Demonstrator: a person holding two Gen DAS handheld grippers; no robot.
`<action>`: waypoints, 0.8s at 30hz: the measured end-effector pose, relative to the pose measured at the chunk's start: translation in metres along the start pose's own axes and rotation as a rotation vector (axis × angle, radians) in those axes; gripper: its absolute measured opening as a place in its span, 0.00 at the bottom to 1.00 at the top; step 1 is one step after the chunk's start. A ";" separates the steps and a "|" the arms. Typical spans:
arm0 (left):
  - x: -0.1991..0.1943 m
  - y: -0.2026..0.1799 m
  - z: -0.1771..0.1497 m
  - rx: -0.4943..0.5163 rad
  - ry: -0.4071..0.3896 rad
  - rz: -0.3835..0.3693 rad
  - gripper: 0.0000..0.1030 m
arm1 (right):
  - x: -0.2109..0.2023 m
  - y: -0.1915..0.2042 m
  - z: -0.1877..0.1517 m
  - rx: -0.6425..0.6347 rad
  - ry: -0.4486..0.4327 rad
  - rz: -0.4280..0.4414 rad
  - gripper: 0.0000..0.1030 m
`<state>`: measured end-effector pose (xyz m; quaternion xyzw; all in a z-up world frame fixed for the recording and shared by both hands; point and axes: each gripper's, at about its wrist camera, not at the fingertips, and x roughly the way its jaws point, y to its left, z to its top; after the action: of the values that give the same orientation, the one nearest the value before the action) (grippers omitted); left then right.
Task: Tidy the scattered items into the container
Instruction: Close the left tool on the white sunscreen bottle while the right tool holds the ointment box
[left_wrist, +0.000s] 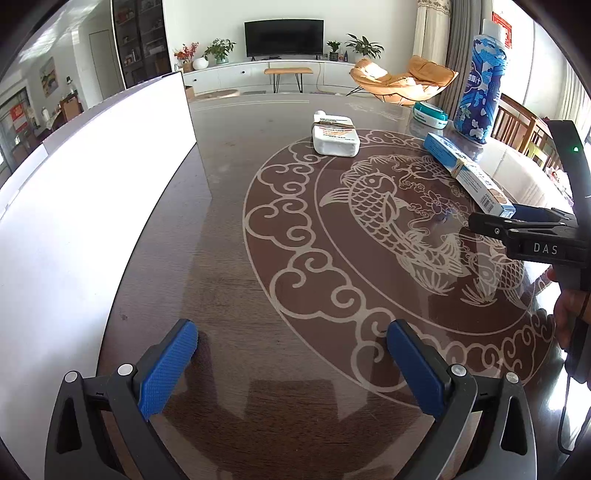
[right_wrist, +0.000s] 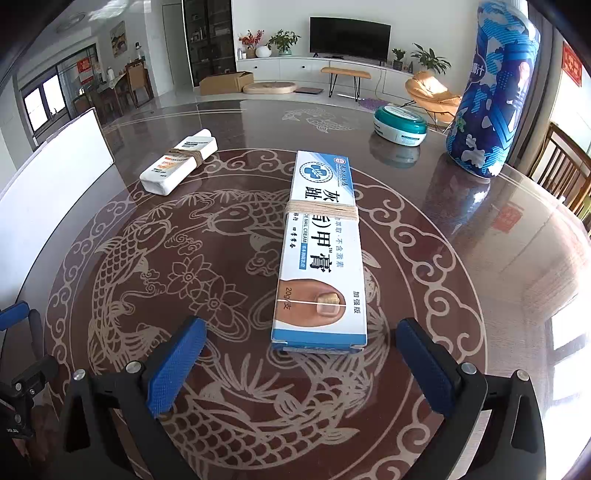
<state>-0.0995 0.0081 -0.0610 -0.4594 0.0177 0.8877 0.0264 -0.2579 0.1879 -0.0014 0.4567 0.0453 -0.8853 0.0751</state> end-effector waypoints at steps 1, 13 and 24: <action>0.004 -0.001 0.004 0.008 0.001 -0.005 1.00 | 0.000 0.000 0.000 0.000 0.000 0.000 1.00; 0.076 -0.013 0.109 0.084 -0.001 -0.064 1.00 | 0.000 0.000 0.000 0.000 0.000 0.000 1.00; 0.117 -0.035 0.174 0.088 -0.021 -0.061 0.86 | 0.000 0.000 0.000 0.000 0.000 0.001 1.00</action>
<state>-0.3063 0.0567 -0.0566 -0.4488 0.0424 0.8896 0.0736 -0.2580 0.1879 -0.0012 0.4568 0.0451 -0.8852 0.0755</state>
